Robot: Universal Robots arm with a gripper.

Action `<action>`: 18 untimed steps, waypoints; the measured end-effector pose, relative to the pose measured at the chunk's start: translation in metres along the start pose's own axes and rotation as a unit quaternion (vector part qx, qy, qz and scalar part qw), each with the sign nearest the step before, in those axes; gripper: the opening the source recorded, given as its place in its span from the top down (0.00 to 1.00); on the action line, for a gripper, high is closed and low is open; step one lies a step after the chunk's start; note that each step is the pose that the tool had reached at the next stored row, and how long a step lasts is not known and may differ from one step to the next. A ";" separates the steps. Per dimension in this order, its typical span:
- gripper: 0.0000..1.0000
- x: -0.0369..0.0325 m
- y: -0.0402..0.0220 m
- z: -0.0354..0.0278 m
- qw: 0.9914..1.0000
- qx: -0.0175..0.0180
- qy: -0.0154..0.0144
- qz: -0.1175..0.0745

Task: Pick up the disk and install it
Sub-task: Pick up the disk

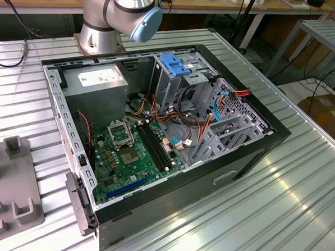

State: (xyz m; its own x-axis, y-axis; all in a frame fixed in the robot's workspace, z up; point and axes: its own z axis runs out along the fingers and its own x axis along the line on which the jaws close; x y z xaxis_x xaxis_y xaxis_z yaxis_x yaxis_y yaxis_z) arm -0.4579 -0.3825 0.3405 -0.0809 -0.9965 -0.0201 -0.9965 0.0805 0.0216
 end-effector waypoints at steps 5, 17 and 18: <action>0.44 -0.0015 0.0039 0.0068 1.000 0.000 0.000 0.000; 0.44 -0.0021 0.0041 0.0306 1.000 0.000 0.000 0.000; 0.44 -0.0022 0.0040 0.0329 1.000 0.000 0.000 0.000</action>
State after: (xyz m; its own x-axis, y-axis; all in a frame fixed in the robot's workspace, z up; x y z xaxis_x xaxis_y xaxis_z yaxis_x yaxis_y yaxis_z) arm -0.4624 -0.3793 0.3078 -0.0808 -0.9965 -0.0204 -0.9965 0.0803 0.0215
